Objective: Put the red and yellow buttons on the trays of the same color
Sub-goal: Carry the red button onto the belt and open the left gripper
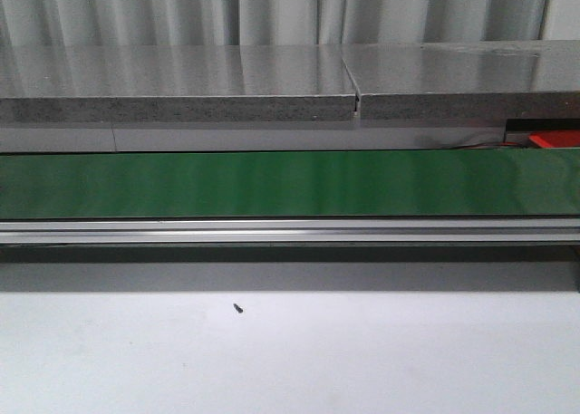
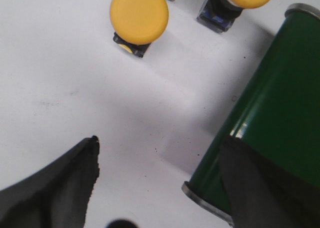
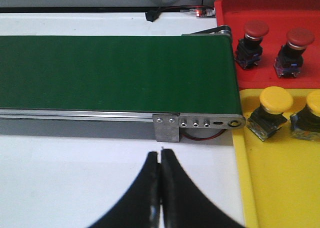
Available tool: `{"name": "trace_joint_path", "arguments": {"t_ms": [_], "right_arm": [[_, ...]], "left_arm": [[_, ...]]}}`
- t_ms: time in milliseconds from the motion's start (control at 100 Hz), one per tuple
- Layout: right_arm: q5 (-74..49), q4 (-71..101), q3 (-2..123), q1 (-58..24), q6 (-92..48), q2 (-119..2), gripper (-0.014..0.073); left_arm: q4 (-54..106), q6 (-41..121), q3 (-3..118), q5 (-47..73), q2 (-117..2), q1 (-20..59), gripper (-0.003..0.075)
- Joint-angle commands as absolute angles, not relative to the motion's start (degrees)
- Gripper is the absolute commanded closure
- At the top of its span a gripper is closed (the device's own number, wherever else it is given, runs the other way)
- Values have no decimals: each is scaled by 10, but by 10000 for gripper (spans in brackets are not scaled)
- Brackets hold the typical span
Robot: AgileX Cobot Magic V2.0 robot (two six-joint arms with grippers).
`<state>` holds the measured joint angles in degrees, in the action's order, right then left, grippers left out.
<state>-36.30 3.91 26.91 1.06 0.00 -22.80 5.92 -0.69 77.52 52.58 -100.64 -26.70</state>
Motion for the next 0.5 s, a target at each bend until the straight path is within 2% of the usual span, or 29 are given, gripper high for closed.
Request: {"name": "trace_joint_path", "arguments": {"t_ms": [0, 490], "right_arm": [[-325, 42, 283, 11, 0, -229, 661], [-325, 42, 283, 11, 0, -229, 661]], "left_arm": [[62, -5, 797, 496, -999, -269, 248], [53, -5, 937, 534, -1128, -270, 248]]}}
